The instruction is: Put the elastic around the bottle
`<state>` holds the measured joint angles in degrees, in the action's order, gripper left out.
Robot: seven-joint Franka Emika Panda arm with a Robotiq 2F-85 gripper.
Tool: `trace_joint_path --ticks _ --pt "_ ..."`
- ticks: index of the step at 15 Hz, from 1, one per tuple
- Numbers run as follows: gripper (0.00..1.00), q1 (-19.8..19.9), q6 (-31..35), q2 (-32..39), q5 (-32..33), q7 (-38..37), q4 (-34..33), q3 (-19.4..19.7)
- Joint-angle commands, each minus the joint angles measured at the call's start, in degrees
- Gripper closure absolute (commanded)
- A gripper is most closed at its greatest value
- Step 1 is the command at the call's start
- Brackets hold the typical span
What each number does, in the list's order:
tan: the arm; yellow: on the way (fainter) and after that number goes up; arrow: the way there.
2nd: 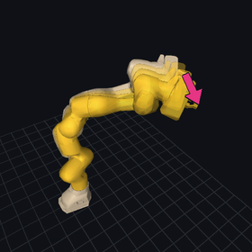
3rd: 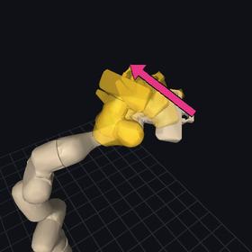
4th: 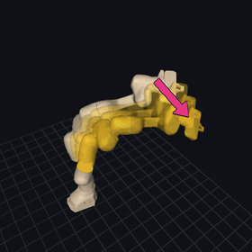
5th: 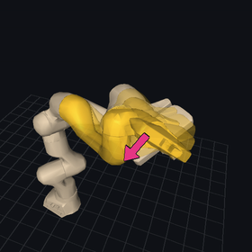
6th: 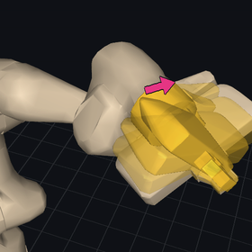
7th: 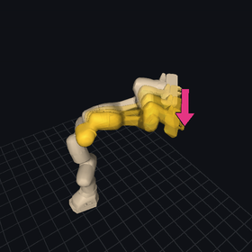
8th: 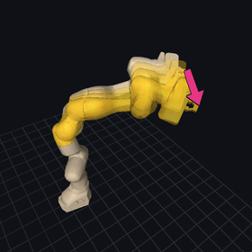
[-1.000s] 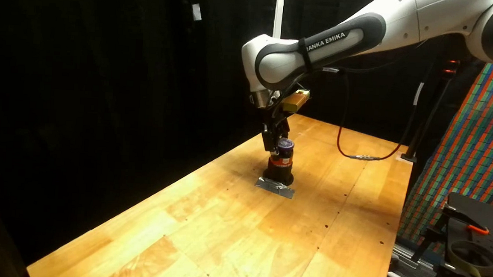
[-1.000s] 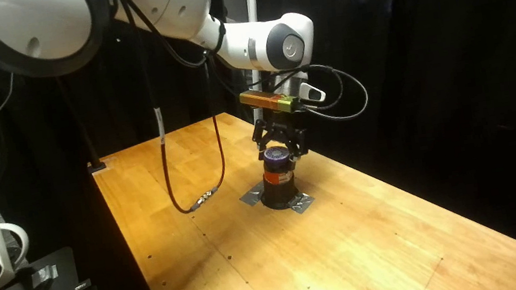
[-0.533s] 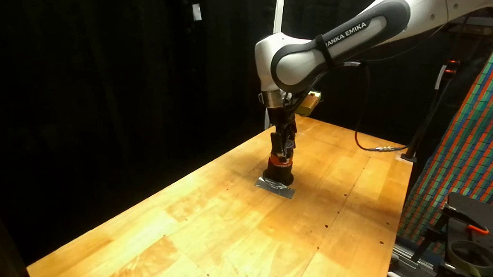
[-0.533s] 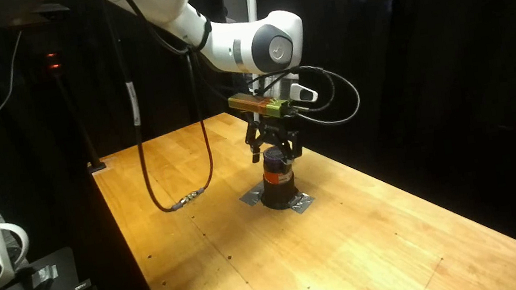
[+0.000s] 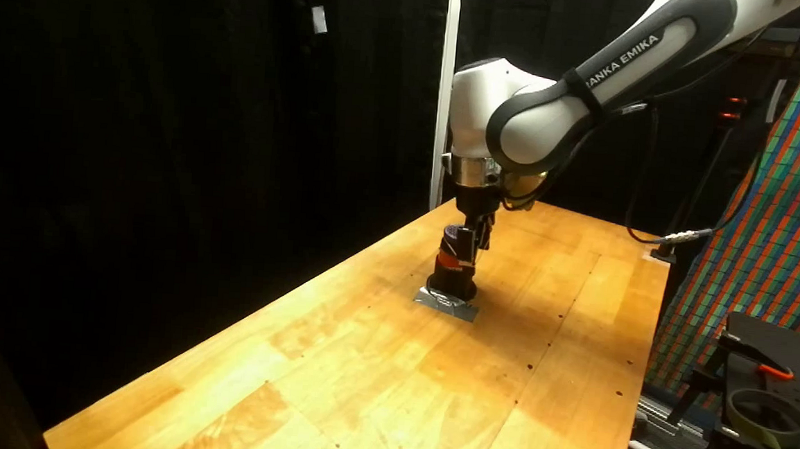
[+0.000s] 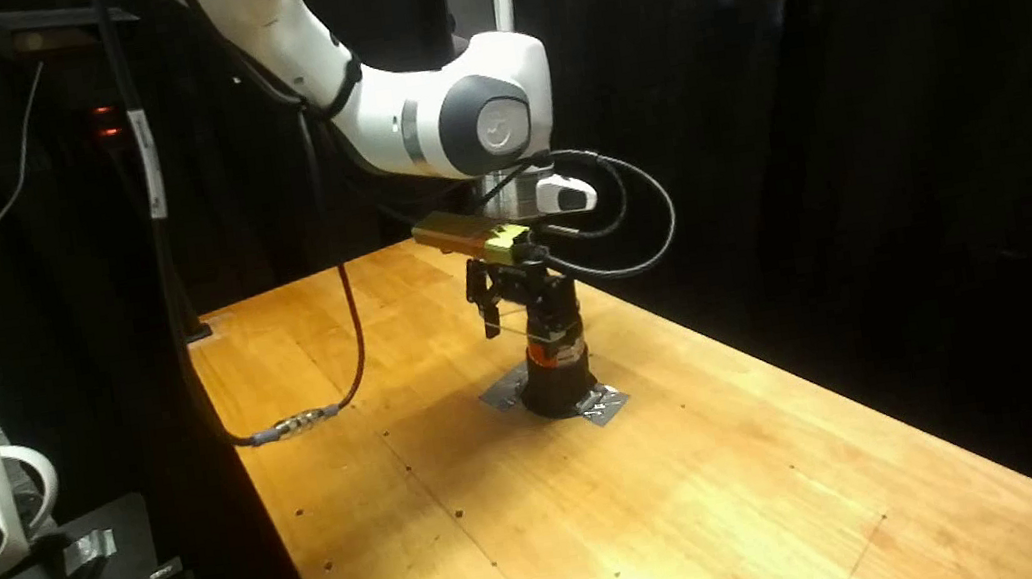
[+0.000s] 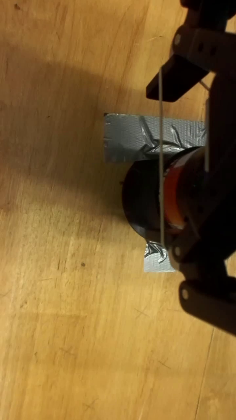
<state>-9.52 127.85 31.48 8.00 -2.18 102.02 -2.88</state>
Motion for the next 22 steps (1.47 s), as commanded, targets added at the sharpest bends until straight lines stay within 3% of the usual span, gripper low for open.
trace_joint_path --ticks 1,2,3,5,8,10,12,16,20,22 --pt "0.00 -1.6 11.1 -8.5 3.2 -4.6 14.1 0.8" --pt "0.05 -2.0 14.9 -9.8 4.3 -6.1 17.0 1.2" --pt "0.26 -2.5 18.1 -11.3 5.4 -7.6 19.8 1.4" --pt "0.30 -3.9 26.1 -14.3 9.0 -12.0 25.9 2.9" --pt "0.56 -9.1 39.1 -18.4 20.6 -22.9 35.0 9.6" --pt "0.71 -16.8 46.9 -20.4 31.5 -32.3 39.6 19.9" --pt "0.85 -23.2 50.3 -19.8 42.0 -41.5 38.8 28.6" --pt "0.94 -37.8 57.0 -16.2 58.9 -60.0 33.4 47.2" --pt "0.87 -55.3 64.8 -6.3 62.3 -75.9 26.3 65.4" --pt "0.87 -64.2 69.4 0.2 58.8 -79.0 25.8 74.1"
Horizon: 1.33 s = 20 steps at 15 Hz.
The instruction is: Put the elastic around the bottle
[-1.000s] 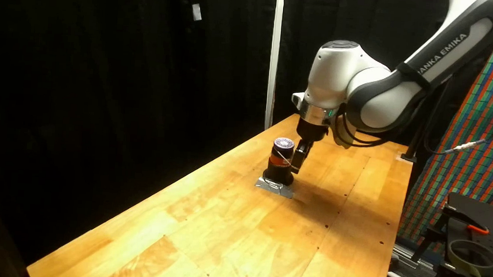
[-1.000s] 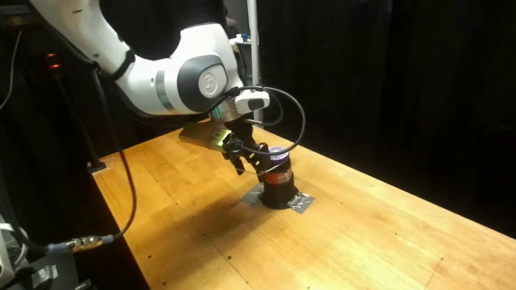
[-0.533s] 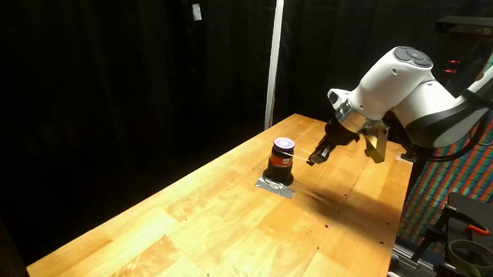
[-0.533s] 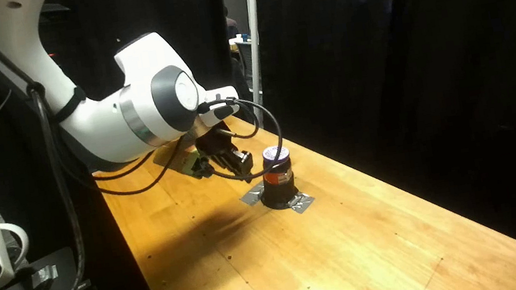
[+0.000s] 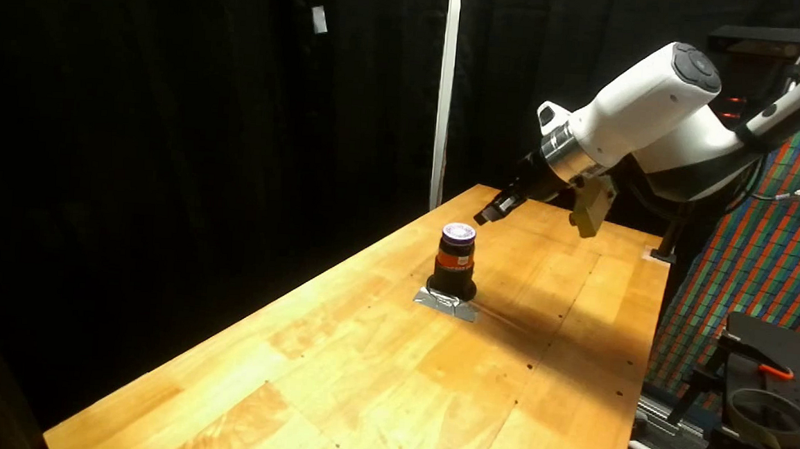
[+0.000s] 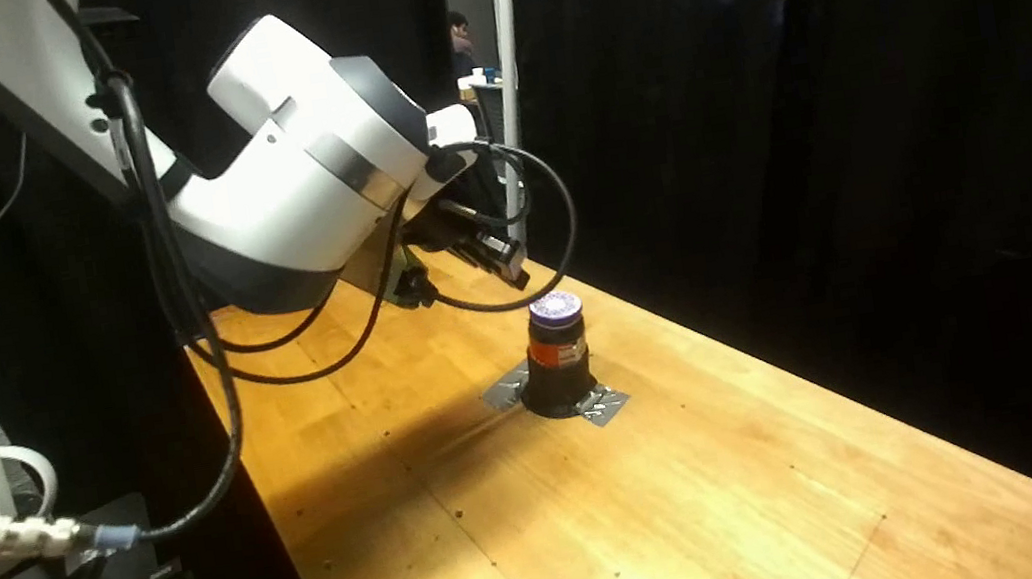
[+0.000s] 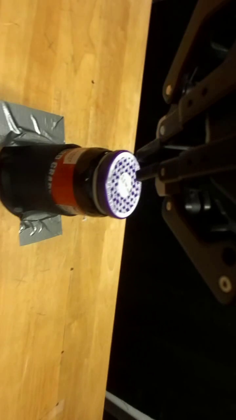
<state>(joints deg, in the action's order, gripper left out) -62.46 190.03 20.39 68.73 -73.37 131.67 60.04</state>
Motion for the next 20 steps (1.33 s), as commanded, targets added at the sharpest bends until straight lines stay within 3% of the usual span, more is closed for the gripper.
trace_joint_path --ticks 1,6,7,8,10,11,14,17,20 --pt "0.89 -15.5 9.1 14.1 -4.9 -7.2 -2.6 15.1" --pt "0.89 -30.9 19.5 29.6 -27.9 -1.5 7.8 25.7" --pt "0.64 -32.6 22.4 32.8 -32.5 -1.8 10.2 26.3" --pt "0.64 -34.0 24.7 35.9 -37.2 -0.9 12.6 26.2" --pt "0.54 -35.8 25.8 35.9 -37.6 -0.1 15.4 26.5" --pt "0.45 -37.0 21.1 28.8 -43.2 10.6 17.5 24.7" --pt "0.23 -42.3 14.3 23.9 -48.0 19.5 19.4 28.6" --pt "0.01 -49.7 6.4 20.6 -57.7 30.1 19.3 33.5" --pt "0.00 -57.1 -1.5 18.4 -68.8 40.6 17.7 38.7"
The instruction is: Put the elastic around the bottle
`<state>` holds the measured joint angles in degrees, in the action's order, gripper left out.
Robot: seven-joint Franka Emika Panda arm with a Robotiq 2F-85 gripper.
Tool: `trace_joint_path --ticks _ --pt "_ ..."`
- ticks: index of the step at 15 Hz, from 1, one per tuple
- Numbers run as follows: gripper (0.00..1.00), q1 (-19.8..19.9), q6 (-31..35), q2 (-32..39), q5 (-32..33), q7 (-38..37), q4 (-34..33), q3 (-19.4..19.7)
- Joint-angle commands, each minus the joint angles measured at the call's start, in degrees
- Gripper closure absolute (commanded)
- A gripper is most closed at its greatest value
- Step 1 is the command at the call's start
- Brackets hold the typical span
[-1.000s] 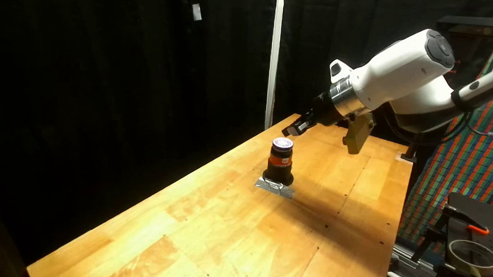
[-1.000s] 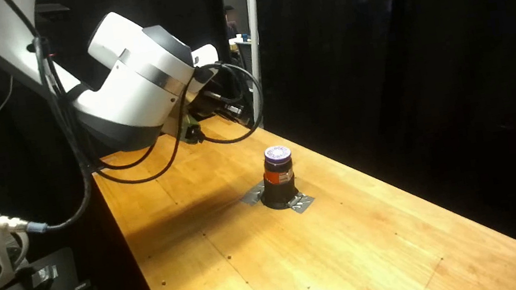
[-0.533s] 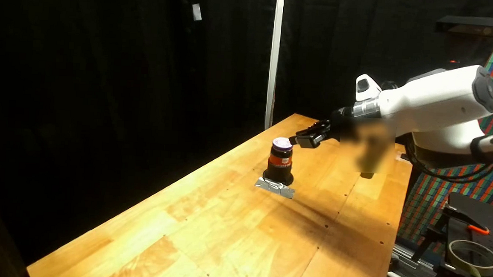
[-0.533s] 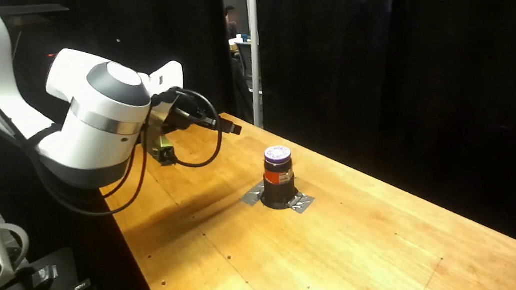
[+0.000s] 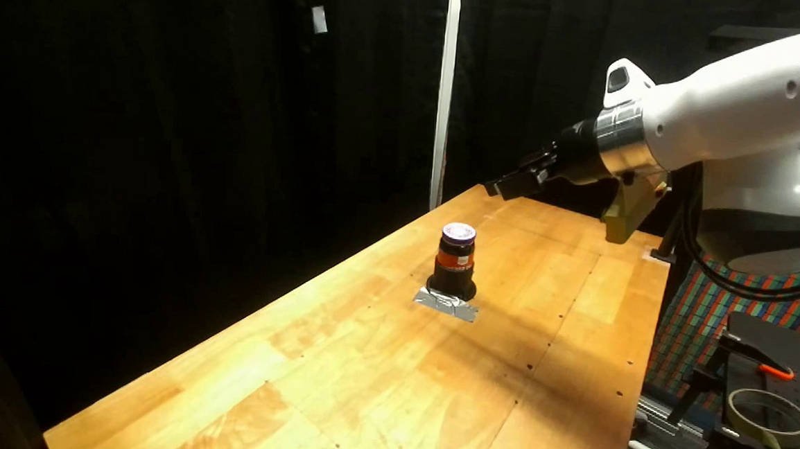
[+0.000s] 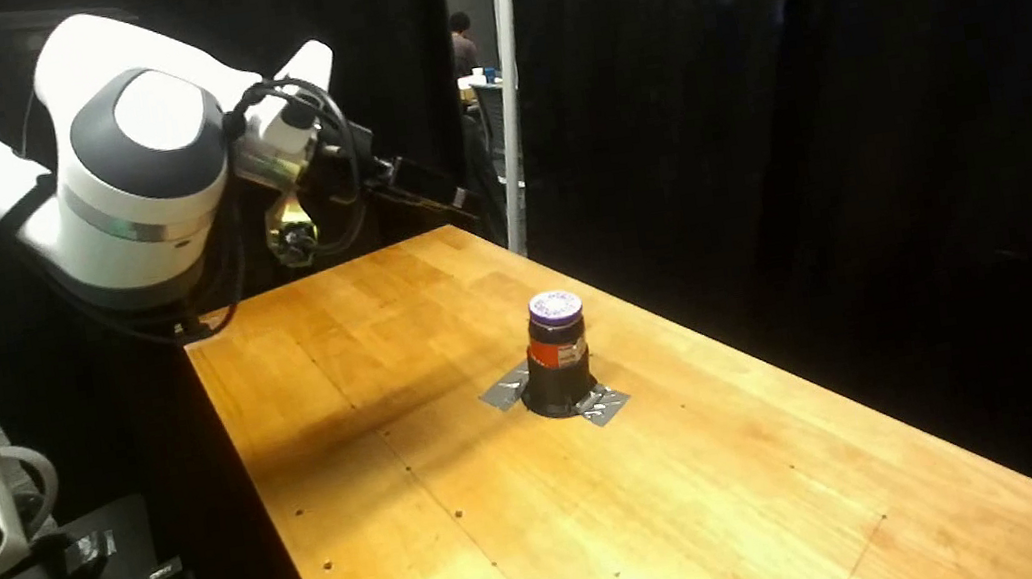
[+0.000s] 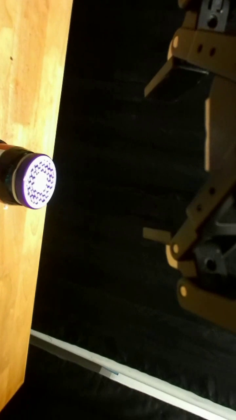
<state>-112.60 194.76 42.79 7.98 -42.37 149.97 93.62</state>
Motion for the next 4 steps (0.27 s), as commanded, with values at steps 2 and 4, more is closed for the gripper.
trace_joint_path --ticks 2,4 --pt "0.00 -11.3 -11.4 -6.8 -13.3 15.1 -1.9 8.9" --pt "0.00 -13.3 -16.9 -7.2 -18.7 17.5 -3.1 10.8"
